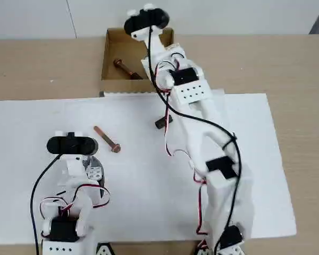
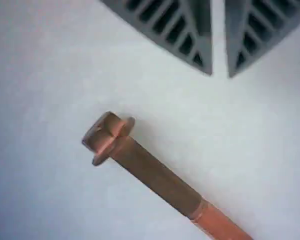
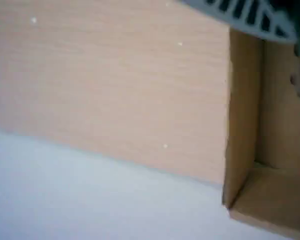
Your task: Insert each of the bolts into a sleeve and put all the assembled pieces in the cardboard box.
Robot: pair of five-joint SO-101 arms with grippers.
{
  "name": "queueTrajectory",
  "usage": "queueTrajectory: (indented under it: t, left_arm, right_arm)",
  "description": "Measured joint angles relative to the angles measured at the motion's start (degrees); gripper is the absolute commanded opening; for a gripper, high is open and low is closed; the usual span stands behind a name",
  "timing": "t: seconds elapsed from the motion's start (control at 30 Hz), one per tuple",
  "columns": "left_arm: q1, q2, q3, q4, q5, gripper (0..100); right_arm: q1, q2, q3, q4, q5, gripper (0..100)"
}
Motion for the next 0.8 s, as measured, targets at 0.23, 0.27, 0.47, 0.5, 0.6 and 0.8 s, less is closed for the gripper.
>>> queueTrajectory:
  t: [0.23, 0.27, 0.47, 0.5, 0.6, 0.8]
  left_arm:
    - [0.00, 0.00, 0.00, 0.00, 0.00, 1]
    - [0.00, 0.00, 0.00, 0.00, 0.00, 1]
    - [0.00, 0.00, 0.00, 0.00, 0.00, 1]
    - [0.00, 0.00, 0.00, 0.00, 0.00, 1]
    - [0.00, 0.00, 0.00, 0.00, 0.00, 1]
    - [0.00, 0.00, 0.00, 0.00, 0.00, 1]
  right_arm:
    - [0.00, 9.41, -12.13, 0.00, 5.01, 0.4]
    - [0.00, 10.20, -13.45, 0.00, 5.80, 0.5]
    - [0.00, 12.84, -16.79, 0.00, 9.93, 0.5]
    - [0.00, 12.84, -16.79, 0.00, 10.46, 0.5]
    - [0.00, 12.84, -16.79, 0.00, 11.96, 0.5]
    - [0.00, 12.84, -16.79, 0.00, 15.03, 6.2]
